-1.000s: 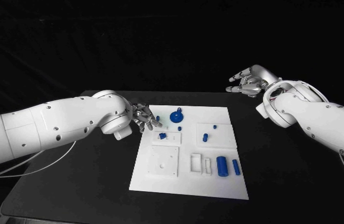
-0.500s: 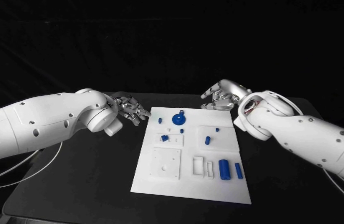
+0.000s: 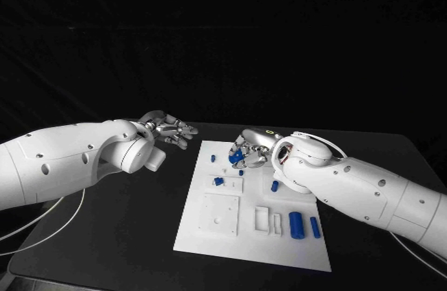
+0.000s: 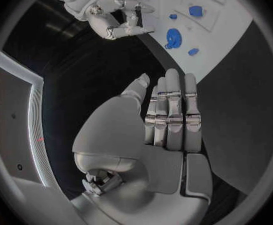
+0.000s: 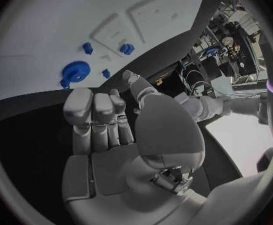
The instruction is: Assemble the parts on the task board
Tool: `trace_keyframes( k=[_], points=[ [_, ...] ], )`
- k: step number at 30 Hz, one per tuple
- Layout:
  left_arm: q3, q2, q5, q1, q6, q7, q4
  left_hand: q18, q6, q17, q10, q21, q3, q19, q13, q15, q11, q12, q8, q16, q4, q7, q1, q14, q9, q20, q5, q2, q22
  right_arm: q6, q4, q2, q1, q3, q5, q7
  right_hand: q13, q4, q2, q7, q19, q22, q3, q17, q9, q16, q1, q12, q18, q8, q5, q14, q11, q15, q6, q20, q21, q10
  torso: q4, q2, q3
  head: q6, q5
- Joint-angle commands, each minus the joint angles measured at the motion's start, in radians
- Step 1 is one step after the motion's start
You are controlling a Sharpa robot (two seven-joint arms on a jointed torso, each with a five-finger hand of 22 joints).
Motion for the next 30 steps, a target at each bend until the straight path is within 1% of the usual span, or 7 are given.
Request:
trace_keyframes(
  k=[1,5,8,10,13,20,30],
  points=[
    [0.001,0.005,0.052,0.003,-0.076,0.063,0.005,-0.004,0.007,0.008,-0.002,0.003,-0.002,0.009,-0.001,0.0,0.0,-0.003,0.0,-0.01,0.01,0.0,0.0,0.012,-0.003,-0.001,-0.006,-0.005,-0.021,0.065,-0.008,0.011,0.001,-0.003,-0.06,0.015,0.002,-0.007,0.001,-0.003,0.018,0.113,0.0,0.002,0.0,0.005,-0.009,0.006,0.003,-0.004,-0.003,0.004,-0.001,0.0,0.004,-0.002,0.004,0.007,0.0112,0.002,-0.0064,0.0,-0.005],
    [0.0,0.011,0.057,0.003,-0.089,0.071,0.008,-0.004,0.009,0.013,0.001,0.004,-0.003,0.012,-0.001,-0.001,0.0,-0.003,0.0,-0.012,0.011,0.0,0.003,0.014,-0.003,-0.003,-0.005,-0.006,-0.029,0.078,-0.014,0.029,0.001,-0.015,-0.069,0.013,0.011,-0.009,0.002,-0.002,0.018,0.114,0.0,0.006,-0.001,0.009,-0.012,0.016,0.003,-0.005,-0.002,0.005,-0.001,0.0,0.002,-0.002,0.008,0.013,0.0151,0.004,-0.0108,-0.002,-0.008],
    [0.0,0.015,0.064,0.003,-0.094,0.082,0.01,-0.004,0.01,0.014,0.002,0.004,-0.002,0.012,-0.001,-0.001,-0.001,-0.003,0.0,-0.012,0.01,-0.001,0.006,0.014,-0.003,-0.003,-0.004,-0.005,-0.031,0.084,-0.023,0.042,0.002,-0.024,-0.075,0.009,0.015,-0.011,0.002,-0.001,0.018,0.115,0.0,0.009,-0.001,0.013,-0.014,0.02,0.003,-0.005,-0.002,0.005,-0.001,0.0,0.0,-0.002,0.012,0.014,0.0177,0.006,-0.0127,-0.003,-0.008],
    [0.0,0.018,0.082,0.003,-0.097,0.103,0.013,-0.004,0.01,0.015,0.002,0.004,-0.001,0.012,-0.001,-0.002,-0.001,-0.003,0.0,-0.013,0.008,-0.001,0.009,0.014,-0.003,-0.003,-0.003,-0.004,-0.032,0.087,-0.031,0.051,0.002,-0.03,-0.078,0.005,0.015,-0.011,0.002,-0.001,0.018,0.115,0.0,0.009,-0.001,0.013,-0.014,0.02,0.003,-0.005,-0.002,0.005,-0.001,0.0,0.0,-0.002,0.012,0.014,0.0225,0.007,-0.0155,-0.004,-0.01],
    [0.0,0.021,0.098,0.003,-0.106,0.126,0.017,-0.005,0.01,0.016,0.002,0.005,0.001,0.012,-0.001,-0.002,-0.001,-0.004,-0.001,-0.014,0.004,-0.001,0.013,0.013,-0.003,-0.003,0.0,-0.003,-0.034,0.092,-0.041,0.061,0.002,-0.038,-0.082,0.0,0.016,-0.011,0.003,-0.001,0.018,0.115,0.0,0.012,-0.001,0.016,-0.015,0.021,0.003,-0.005,0.001,0.005,-0.001,0.0,-0.002,-0.002,0.014,0.014,0.0276,0.008,-0.0176,-0.005,-0.013],
    [0.001,0.023,0.109,0.003,-0.119,0.146,0.025,-0.005,0.01,0.019,0.002,0.006,0.003,0.011,-0.001,-0.002,-0.002,-0.003,-0.001,-0.015,-0.002,0.0,0.014,0.012,-0.003,-0.004,0.002,-0.001,-0.035,0.095,-0.06,0.081,0.002,-0.055,-0.089,-0.004,0.017,-0.012,0.003,0.0,0.018,0.115,-0.001,0.014,-0.001,0.018,-0.017,0.022,0.004,-0.005,0.002,0.005,0.0,0.0,-0.003,-0.001,0.015,0.014,0.035,0.009,-0.0207,-0.007,-0.018],
    [0.001,0.026,0.116,0.004,-0.118,0.154,0.03,-0.005,0.01,0.019,0.002,0.006,0.003,0.011,-0.001,-0.002,-0.002,-0.003,-0.001,-0.015,-0.002,0.0,0.014,0.012,-0.003,-0.004,0.002,-0.001,-0.035,0.087,-0.083,0.098,0.001,-0.069,-0.105,-0.012,0.016,-0.014,0.002,0.0,0.017,0.114,-0.001,0.015,-0.001,0.018,-0.02,0.02,0.005,-0.005,0.005,0.005,0.0,0.001,-0.006,-0.001,0.015,0.013,0.0391,0.012,-0.0227,-0.007,-0.018]
  ],
)
